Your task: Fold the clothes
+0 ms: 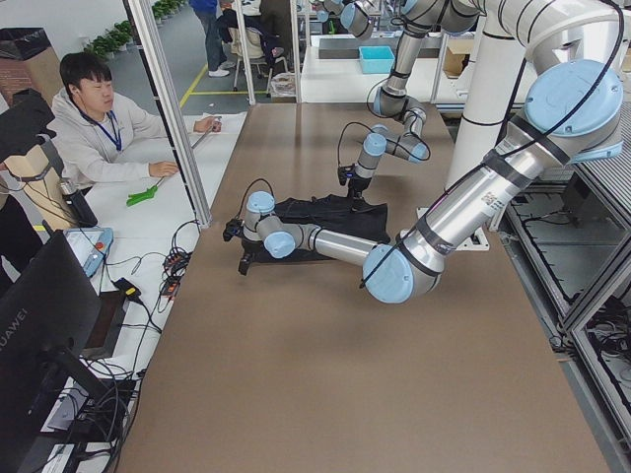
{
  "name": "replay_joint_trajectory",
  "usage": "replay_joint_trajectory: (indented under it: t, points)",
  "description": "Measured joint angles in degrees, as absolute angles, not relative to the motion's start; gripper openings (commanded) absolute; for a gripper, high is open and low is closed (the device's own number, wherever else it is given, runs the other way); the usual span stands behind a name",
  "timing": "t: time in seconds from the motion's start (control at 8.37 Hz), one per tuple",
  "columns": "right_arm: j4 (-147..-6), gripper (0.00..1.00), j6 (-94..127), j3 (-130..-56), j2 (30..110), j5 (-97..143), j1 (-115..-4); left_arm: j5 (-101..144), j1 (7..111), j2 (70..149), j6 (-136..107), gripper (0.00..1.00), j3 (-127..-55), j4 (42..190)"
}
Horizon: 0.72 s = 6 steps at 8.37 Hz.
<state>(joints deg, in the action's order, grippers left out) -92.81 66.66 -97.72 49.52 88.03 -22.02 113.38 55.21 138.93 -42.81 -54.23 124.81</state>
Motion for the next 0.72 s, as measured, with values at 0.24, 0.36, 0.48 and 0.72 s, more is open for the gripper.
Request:
replay_joint_trajectory:
  t: [0.24, 0.36, 0.48, 0.72]
  points:
    - [-93.3, 0.73, 61.2, -98.2, 51.1, 87.1, -19.1, 113.4, 55.2, 138.9, -42.9, 1.0, -54.2, 124.8]
    - [-94.1, 0.7, 58.2, -99.2, 52.5, 86.9, -18.4, 113.4, 55.2, 139.0, -42.9, 1.0, -54.2, 124.8]
    - [-94.9, 0.67, 55.6, -100.6, 53.9, 86.9, -18.0, 113.4, 55.2, 138.9, -43.0, 1.0, -54.2, 124.8]
    - [-95.6, 0.6, 53.1, -102.2, 55.1, 86.8, -17.6, 113.4, 55.2, 138.9, -43.0, 1.0, -54.2, 124.8]
